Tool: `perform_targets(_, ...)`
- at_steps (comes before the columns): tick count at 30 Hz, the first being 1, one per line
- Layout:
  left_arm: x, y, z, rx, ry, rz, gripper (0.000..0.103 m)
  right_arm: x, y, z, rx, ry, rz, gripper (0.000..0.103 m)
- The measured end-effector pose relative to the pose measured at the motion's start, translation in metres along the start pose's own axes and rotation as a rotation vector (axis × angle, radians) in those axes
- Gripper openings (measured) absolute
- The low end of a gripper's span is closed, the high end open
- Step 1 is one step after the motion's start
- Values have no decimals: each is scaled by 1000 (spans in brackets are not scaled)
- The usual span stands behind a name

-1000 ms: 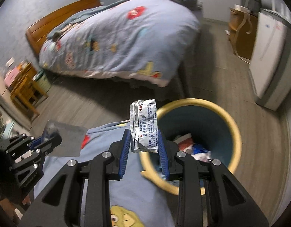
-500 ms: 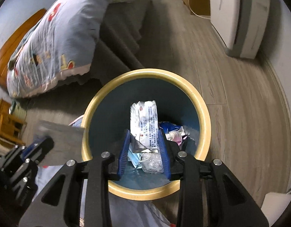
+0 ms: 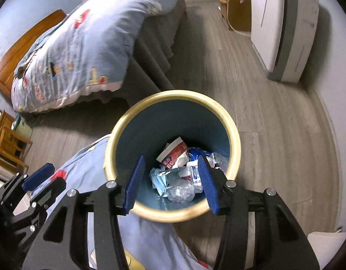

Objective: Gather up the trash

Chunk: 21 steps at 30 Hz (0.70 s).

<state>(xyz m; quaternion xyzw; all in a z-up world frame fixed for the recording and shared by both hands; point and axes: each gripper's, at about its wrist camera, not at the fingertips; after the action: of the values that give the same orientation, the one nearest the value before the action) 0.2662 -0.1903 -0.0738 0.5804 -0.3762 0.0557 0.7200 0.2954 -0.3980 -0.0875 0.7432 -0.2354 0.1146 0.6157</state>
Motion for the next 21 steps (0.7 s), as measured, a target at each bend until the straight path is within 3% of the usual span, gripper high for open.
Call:
perform_targets(5,-23,56,16,41,-25,53,63,-31,52,-20,-9,64,65,52)
perform_targets(7,-35,81,21,64,-33,73,72,-50,79,-26,-14,74,108,66)
perform_targets(12,-65,132,24,100,-5,129,87,-86,127,-43,-61,125,208,81)
perform_targets(21,-107,189,25,173,12,180,94,-138,182,-67,-107,202,349,97)
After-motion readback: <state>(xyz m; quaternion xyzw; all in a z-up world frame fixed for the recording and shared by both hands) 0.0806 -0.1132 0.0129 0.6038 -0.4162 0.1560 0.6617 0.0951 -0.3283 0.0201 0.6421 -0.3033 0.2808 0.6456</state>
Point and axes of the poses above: each gripper's, at about its wrist camera, not at the fingertips, and y roughly against the way its jaws point, z to its right, x to its top, and after that the axes turned 3 degrees about -z, right-handed
